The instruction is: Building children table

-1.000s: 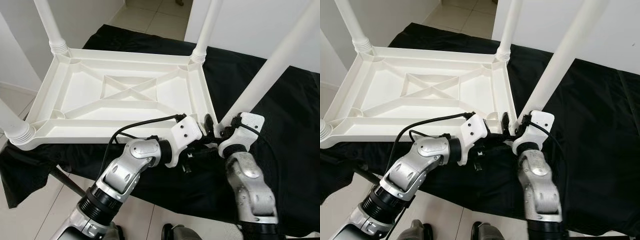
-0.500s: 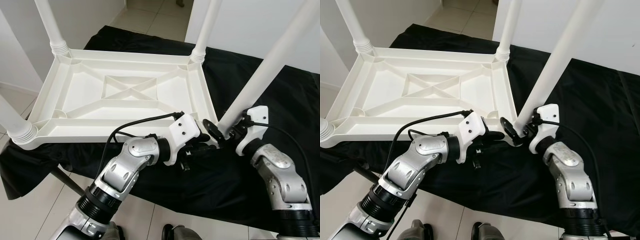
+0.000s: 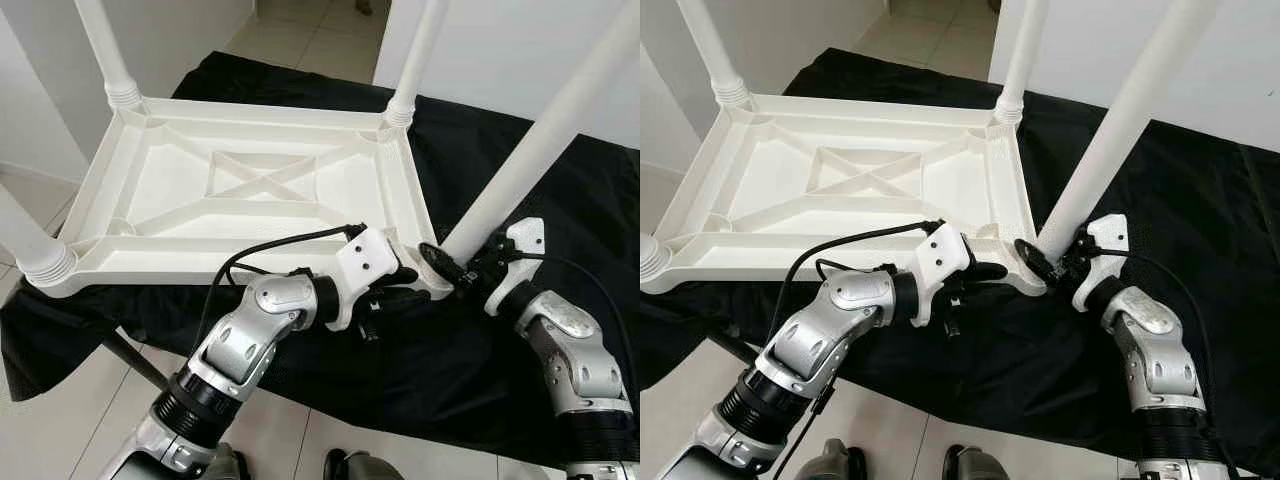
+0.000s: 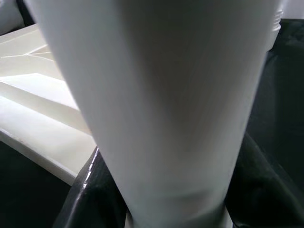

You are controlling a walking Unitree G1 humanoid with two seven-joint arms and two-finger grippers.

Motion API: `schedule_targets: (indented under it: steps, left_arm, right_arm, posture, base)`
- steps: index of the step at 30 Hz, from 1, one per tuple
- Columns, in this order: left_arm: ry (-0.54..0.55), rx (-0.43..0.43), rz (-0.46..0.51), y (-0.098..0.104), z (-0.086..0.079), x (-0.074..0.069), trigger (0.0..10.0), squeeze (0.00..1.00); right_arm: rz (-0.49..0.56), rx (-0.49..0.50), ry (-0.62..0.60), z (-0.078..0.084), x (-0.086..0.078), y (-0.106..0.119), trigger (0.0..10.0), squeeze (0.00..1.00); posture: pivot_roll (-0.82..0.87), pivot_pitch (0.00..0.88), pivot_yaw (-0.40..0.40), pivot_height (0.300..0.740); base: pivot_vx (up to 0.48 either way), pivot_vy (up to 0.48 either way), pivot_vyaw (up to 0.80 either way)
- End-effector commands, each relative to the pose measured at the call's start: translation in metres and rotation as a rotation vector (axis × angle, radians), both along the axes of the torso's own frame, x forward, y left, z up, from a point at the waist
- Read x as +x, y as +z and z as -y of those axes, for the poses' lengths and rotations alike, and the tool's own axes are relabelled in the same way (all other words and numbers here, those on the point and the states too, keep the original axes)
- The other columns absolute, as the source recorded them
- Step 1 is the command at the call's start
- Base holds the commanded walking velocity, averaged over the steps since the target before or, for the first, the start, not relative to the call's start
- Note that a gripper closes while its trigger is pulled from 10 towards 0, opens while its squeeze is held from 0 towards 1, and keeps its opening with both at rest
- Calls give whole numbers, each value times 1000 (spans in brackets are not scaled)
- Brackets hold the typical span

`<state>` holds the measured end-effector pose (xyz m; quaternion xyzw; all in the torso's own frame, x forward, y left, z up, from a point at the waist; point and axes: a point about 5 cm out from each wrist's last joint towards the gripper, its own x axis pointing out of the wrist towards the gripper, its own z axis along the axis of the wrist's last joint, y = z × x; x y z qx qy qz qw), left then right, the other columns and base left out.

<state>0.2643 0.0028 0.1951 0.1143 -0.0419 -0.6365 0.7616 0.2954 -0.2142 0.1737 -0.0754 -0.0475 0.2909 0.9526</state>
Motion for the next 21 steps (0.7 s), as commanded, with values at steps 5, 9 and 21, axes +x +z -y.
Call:
schedule_targets:
  steps: [5, 9, 21]
  left_arm:
    - [21, -2, -5, -1, 1, -1, 10000, 0]
    - [22, -3, -7, -1, 0, -1, 10000, 0]
    - [16, -3, -7, -2, 1, -2, 10000, 0]
  right_arm:
    - [-48, 68, -34, -5, -5, -10, 0, 0]
    - [-50, 84, -77, -15, -7, -13, 10000, 0]
    - [-80, 123, -293, -38, -8, -23, 10000, 0]
  posture:
    - [29, 141, -74, 740]
    - [25, 146, -74, 740]
    - [21, 145, -74, 740]
  base:
    - [0, 0, 0]
    - [0, 0, 0]
    - [0, 0, 0]
